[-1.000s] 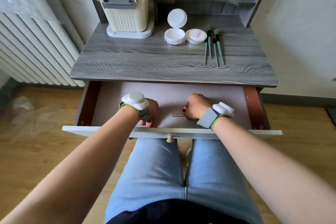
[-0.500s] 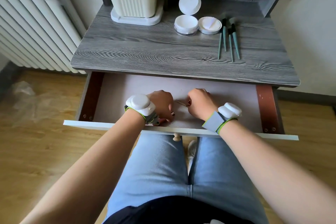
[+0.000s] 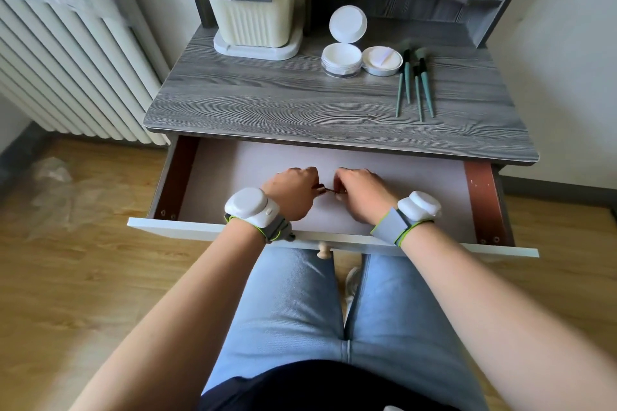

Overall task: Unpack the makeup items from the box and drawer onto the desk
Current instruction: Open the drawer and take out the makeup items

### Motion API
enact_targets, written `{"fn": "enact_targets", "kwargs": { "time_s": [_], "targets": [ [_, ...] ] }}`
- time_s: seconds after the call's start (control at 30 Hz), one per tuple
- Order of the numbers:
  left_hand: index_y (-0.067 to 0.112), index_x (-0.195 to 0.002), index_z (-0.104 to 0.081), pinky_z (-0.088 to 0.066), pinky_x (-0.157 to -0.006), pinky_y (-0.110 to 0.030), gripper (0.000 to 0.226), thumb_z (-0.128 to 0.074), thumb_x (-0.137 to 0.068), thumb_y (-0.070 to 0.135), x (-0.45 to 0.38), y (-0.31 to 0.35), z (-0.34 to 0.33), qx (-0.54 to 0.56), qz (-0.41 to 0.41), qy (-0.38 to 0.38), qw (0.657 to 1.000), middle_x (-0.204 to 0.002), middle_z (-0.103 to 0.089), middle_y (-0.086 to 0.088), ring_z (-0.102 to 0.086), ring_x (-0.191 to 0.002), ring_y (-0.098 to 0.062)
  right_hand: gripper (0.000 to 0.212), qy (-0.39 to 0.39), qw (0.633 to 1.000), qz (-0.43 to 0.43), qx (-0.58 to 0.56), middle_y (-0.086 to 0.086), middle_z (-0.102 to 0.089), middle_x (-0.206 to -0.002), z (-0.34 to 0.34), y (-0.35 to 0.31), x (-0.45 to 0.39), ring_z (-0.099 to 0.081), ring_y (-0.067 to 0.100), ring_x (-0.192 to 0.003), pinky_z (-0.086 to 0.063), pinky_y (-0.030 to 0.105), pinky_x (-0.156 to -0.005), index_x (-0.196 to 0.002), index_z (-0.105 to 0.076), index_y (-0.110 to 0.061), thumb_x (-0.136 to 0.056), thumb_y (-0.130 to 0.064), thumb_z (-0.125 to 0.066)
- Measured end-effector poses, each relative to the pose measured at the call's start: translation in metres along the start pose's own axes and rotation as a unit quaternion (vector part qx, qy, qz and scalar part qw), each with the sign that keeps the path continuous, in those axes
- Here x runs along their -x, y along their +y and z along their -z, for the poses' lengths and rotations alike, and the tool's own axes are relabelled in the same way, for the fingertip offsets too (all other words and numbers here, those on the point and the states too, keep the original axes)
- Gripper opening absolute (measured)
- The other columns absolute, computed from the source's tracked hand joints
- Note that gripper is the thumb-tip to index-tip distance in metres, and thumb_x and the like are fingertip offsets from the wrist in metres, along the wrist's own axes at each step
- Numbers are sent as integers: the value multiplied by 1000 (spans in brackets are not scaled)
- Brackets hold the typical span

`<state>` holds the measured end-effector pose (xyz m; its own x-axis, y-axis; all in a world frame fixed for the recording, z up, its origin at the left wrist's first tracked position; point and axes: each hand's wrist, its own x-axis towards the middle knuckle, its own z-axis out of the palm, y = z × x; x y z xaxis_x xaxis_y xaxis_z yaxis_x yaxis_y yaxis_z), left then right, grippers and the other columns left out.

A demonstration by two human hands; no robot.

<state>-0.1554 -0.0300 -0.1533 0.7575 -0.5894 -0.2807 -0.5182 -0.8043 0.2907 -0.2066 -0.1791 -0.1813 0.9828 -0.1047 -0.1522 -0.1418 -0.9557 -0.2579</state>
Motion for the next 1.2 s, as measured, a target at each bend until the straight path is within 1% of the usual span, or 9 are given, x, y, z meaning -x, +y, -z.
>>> {"fn": "enact_targets", "kwargs": {
  "time_s": [0.17,0.27,0.4,0.5,0.6,0.77,1.0,1.07,1.2],
  "targets": [
    [13,-113,-53,-41,-65,-36,26,-44,-100,33,20,5,3,-52,6,118,992,-108,-58,-12,-61,-91,-39,19,81,996,43,-10,6,-68,-105,24,-16,18,-61,34,-98,-47,36,-73,-104,-58,-20,-89,-11,-50],
    [15,-111,-56,-43,-66,-37,28,-43,-100,38,29,10,17,-18,5,172,985,-107,-59,-9,-61,-91,-39,20,152,985,61,-57,0,-69,-106,47,-28,26,-61,29,-101,-46,36,-72,-107,-60,-23,-90,-16,-53],
    [19,-107,-59,-50,-74,-41,25,-48,-96,40,34,6,48,35,-15,260,965,-103,-61,-7,-60,-90,-38,17,263,954,97,-108,-2,-70,-95,79,-46,27,-63,29,-90,-48,36,-67,-101,-63,-22,-88,-15,-56],
    [19,-103,-62,-51,-77,-44,25,-51,-94,41,25,-3,78,97,-7,312,945,-101,-63,-8,-59,-89,-36,14,311,938,101,-114,-2,-69,-91,103,-57,5,-62,29,-85,-49,38,-65,-98,-62,-21,-87,-15,-56],
    [17,-102,-63,-51,-78,-44,27,-53,-94,41,1,-20,105,128,34,348,928,-101,-64,-9,-60,-91,-35,13,297,946,94,-93,-4,-68,-94,124,-68,-34,-61,26,-87,-46,34,-65,-99,-62,-22,-89,-18,-56],
    [15,-106,-61,-47,-78,-40,27,-54,-92,37,-34,-48,117,131,128,341,922,-107,-62,-11,-59,-95,-38,20,225,970,67,-67,3,-70,-100,120,-91,-93,-61,31,-95,-39,32,-66,-102,-63,-23,-88,-13,-53],
    [7,-108,-57,-44,-79,-41,28,-59,-86,24,-59,-70,103,143,157,304,929,-112,-57,-16,-58,-99,-41,36,126,988,34,-85,7,-55,-125,91,-110,-138,-55,33,-112,-44,37,-83,-118,-53,-22,-84,-12,-53],
    [6,-109,-57,-43,-79,-40,32,-62,-84,25,-55,-66,104,148,143,319,925,-110,-58,-17,-58,-98,-40,43,131,985,56,-98,8,-51,-125,92,-109,-137,-52,33,-115,-45,39,-89,-122,-51,-21,-81,-12,-57],
    [7,-115,-60,-40,-82,-36,38,-65,-85,30,-48,-67,98,163,112,328,924,-107,-61,-16,-57,-99,-37,47,186,970,68,-143,8,-51,-123,93,-110,-133,-52,32,-113,-46,41,-90,-122,-52,-16,-77,-4,-53]
  ]
}}
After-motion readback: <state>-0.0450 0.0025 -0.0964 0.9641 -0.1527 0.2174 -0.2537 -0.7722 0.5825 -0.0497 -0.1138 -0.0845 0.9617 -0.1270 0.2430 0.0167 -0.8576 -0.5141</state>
